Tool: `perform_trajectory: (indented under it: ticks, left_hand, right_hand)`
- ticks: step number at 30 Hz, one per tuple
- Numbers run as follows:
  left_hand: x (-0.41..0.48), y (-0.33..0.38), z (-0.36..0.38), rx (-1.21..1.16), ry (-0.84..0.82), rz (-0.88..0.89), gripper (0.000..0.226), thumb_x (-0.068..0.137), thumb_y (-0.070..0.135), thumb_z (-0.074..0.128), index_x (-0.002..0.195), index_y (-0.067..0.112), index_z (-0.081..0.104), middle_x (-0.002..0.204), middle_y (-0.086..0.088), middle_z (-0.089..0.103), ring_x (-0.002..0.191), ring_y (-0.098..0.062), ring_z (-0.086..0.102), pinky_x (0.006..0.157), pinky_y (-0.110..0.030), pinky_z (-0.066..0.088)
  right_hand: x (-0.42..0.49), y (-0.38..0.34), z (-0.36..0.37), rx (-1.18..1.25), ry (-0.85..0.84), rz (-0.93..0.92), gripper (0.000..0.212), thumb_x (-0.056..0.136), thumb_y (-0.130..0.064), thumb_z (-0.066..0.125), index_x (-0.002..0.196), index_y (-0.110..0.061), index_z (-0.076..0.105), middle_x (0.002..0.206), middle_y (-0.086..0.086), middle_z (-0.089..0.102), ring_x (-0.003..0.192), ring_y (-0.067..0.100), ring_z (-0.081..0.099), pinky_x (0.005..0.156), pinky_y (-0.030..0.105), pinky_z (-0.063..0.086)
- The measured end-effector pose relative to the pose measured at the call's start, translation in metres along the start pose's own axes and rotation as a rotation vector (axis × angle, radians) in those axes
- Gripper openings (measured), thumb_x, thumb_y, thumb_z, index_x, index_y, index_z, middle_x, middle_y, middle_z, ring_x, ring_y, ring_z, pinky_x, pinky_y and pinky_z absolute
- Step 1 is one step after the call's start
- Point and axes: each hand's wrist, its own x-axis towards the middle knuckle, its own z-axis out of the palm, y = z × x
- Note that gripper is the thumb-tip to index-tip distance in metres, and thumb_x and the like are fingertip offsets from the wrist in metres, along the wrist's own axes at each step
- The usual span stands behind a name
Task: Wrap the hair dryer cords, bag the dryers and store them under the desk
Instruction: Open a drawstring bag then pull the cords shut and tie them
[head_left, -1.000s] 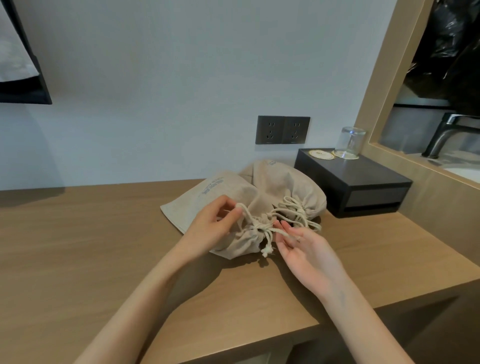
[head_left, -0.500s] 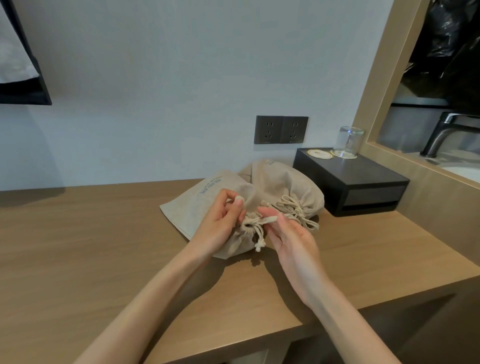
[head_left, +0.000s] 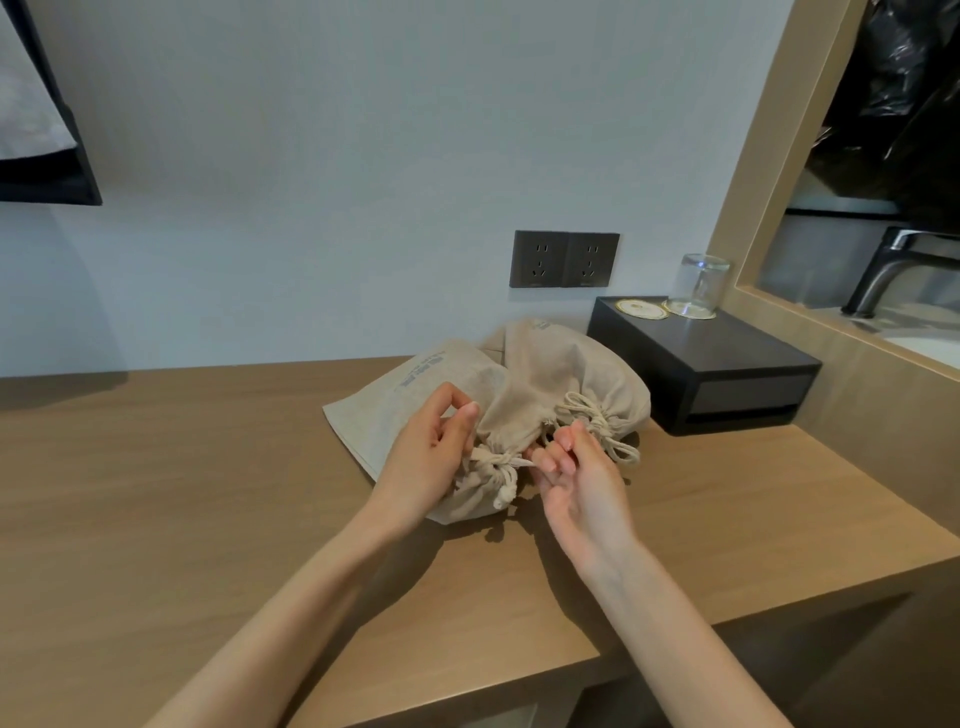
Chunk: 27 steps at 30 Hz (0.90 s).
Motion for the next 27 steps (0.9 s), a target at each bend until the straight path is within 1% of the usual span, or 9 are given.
perform_trajectory:
  ticks: [3,7,10,13,16,19,23,25,27]
  left_hand:
    - [0.001,0.004,-0.007,-0.105,-0.070,0.017,0.020,0.098,0.028,0.044,0.082,0.018,0.049,0.061,0.004,0.060,0.050,-0.029,0.042,0.052,-0.038,0.036]
    - [0.001,0.006,-0.009,-0.031,-0.067,0.104,0.012,0.092,0.027,0.055,0.083,0.022,0.061,0.087,0.005,0.067,0.068,0.000,0.051,0.064,-0.014,0.040]
    - [0.003,0.004,-0.008,0.072,-0.010,0.183,0.008,0.084,0.035,0.060,0.079,0.029,0.064,0.083,0.013,0.060,0.070,0.001,0.046,0.065,-0.013,0.037]
    - [0.005,0.000,-0.010,0.110,0.043,0.218,0.004,0.082,0.034,0.064,0.078,0.032,0.066,0.084,0.014,0.059,0.076,0.000,0.049,0.068,-0.016,0.039]
    - [0.005,-0.002,-0.008,0.092,0.031,0.228,0.012,0.080,0.041,0.069,0.082,0.030,0.069,0.093,0.013,0.060,0.089,-0.003,0.054,0.077,-0.028,0.045]
    - [0.005,-0.004,-0.011,0.178,0.004,0.324,0.013,0.093,0.025,0.057,0.095,0.029,0.068,0.106,0.017,0.063,0.106,0.001,0.051,0.092,-0.032,0.039]
    - [0.006,-0.016,-0.018,0.454,-0.124,0.363,0.065,0.079,-0.003,0.029,0.114,0.042,0.059,0.137,0.015,0.043,0.116,-0.012,0.028,0.100,-0.019,0.018]
    - [0.006,-0.023,-0.018,0.573,-0.161,0.371,0.051,0.084,0.004,0.037,0.109,0.044,0.056,0.141,0.012,0.038,0.115,-0.012,0.020,0.099,-0.031,0.021]
    - [0.005,-0.026,-0.018,0.639,-0.179,0.337,0.019,0.090,0.034,0.044,0.100,0.040,0.059,0.141,0.010,0.039,0.117,-0.010,0.017,0.100,-0.040,0.026]
  right_hand:
    - [0.002,-0.012,0.000,-0.287,-0.078,-0.122,0.028,0.102,-0.021,0.038,0.089,-0.006,0.059,0.057,-0.005,0.032,0.047,0.004,0.032,0.054,0.017,0.035]
    - [0.007,-0.032,0.002,-1.269,-0.300,-0.385,0.030,0.101,-0.023,0.040,0.104,-0.021,0.069,0.080,-0.019,0.063,0.079,-0.006,0.057,0.074,0.015,0.044]
    - [0.003,-0.039,0.009,-1.573,-0.474,-0.390,0.022,0.095,-0.018,0.046,0.087,-0.029,0.063,0.086,-0.009,0.060,0.082,0.006,0.056,0.075,0.030,0.046]
    - [0.000,-0.037,0.014,-1.777,-0.556,-0.400,0.031,0.086,-0.047,0.053,0.083,-0.018,0.064,0.081,-0.002,0.052,0.076,0.013,0.050,0.071,0.037,0.043]
    - [-0.001,-0.033,0.018,-1.870,-0.607,-0.452,0.036,0.090,-0.052,0.048,0.081,-0.023,0.069,0.080,-0.013,0.046,0.076,0.006,0.047,0.066,0.030,0.038]
    - [0.001,-0.035,0.020,-1.807,-0.680,-0.373,0.035,0.096,-0.046,0.042,0.070,-0.042,0.064,0.087,-0.011,0.047,0.082,0.007,0.049,0.075,0.032,0.039]
    - [0.006,-0.043,0.014,-1.790,-0.778,-0.176,0.036,0.097,-0.051,0.034,0.092,-0.041,0.069,0.121,-0.003,0.045,0.117,0.013,0.044,0.103,0.040,0.034]
    - [0.005,-0.049,0.014,-1.749,-0.783,-0.161,0.036,0.098,-0.048,0.035,0.092,-0.039,0.069,0.122,-0.002,0.045,0.119,0.009,0.041,0.106,0.037,0.030]
    - [0.003,-0.054,0.014,-1.700,-0.782,-0.164,0.037,0.100,-0.042,0.036,0.091,-0.034,0.071,0.119,-0.002,0.048,0.115,0.004,0.042,0.105,0.030,0.030]
